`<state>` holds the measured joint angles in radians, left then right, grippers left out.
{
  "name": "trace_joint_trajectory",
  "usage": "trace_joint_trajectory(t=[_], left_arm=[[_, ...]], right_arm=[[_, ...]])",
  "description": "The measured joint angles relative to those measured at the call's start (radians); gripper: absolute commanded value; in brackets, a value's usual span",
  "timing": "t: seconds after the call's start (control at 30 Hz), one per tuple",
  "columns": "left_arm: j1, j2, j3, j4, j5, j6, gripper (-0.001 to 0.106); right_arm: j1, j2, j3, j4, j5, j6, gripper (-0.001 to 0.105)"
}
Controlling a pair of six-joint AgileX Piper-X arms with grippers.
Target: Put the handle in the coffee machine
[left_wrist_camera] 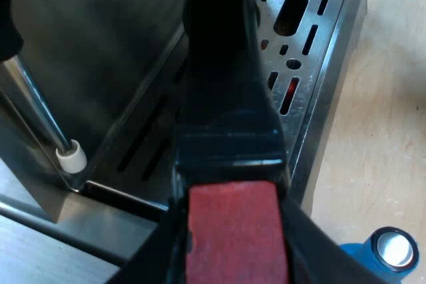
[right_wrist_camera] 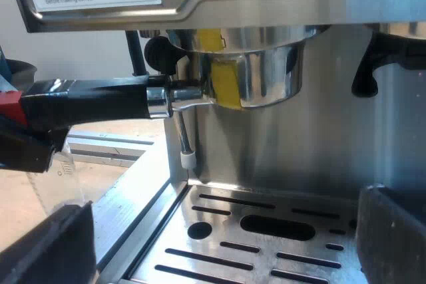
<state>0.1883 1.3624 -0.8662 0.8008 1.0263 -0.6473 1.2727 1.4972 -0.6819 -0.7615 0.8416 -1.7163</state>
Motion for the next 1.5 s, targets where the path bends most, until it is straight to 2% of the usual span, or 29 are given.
trace_joint_trajectory(t=[0.23, 0.3, 0.7, 0.93, 1.07, 1.5], left_arm=[[0.0, 0.0, 0.0, 0.0, 0.002, 0.0, 0.0], [0.0, 0.0, 0.0, -0.032, 0.002, -0.033, 0.0], [0.0, -0.028, 0.0, -0.068, 0.004, -0.049, 0.0], [0.0, -0.05, 0.002, -0.068, -0.005, -0.052, 0.0], [-0.002, -0.052, 0.005, -0.068, -0.002, -0.079, 0.0], [-0.002, -0.052, 0.005, -0.068, -0.002, -0.083, 0.0]], right_arm=[[0.0, 0.0, 0.0, 0.0, 0.0, 0.0, 0.08], [0.0, 0.0, 0.0, 0.0, 0.0, 0.0, 0.08], [0.0, 0.0, 0.0, 0.0, 0.0, 0.0, 0.08], [0.0, 0.0, 0.0, 0.0, 0.0, 0.0, 0.08], [0.0, 0.0, 0.0, 0.0, 0.0, 0.0, 0.08], [0.0, 0.0, 0.0, 0.0, 0.0, 0.0, 0.08]])
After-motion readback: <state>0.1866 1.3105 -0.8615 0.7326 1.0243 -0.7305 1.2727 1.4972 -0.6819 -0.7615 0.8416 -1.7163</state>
